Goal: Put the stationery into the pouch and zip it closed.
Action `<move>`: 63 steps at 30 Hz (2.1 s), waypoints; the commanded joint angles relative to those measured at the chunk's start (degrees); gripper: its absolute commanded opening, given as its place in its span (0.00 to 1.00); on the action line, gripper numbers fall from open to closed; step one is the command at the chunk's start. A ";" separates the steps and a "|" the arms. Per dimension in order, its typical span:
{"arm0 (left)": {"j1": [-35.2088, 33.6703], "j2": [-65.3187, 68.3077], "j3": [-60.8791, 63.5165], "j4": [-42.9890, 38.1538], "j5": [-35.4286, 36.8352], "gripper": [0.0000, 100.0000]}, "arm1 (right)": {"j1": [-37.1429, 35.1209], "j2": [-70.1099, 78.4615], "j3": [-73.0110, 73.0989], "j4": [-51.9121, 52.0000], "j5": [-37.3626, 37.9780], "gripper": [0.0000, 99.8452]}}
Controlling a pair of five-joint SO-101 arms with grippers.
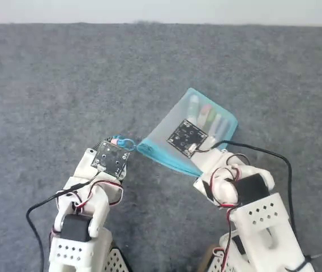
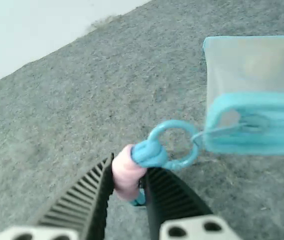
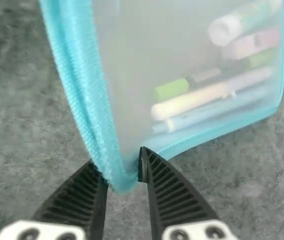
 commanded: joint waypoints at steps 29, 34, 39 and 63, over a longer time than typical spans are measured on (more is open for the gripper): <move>2.37 -1.14 0.40 -1.32 0.88 0.08 | 18.42 1.71 5.80 -6.46 6.42 0.01; 9.23 -1.23 -0.75 7.56 0.79 0.29 | 5.76 1.71 5.98 -6.73 -4.13 0.05; 14.68 -1.23 -4.53 15.30 -2.64 0.29 | -0.84 2.33 6.86 -8.66 -5.63 0.07; 2.64 -1.23 -4.97 10.20 -3.16 0.28 | -2.77 2.68 -9.05 -2.68 -10.90 0.35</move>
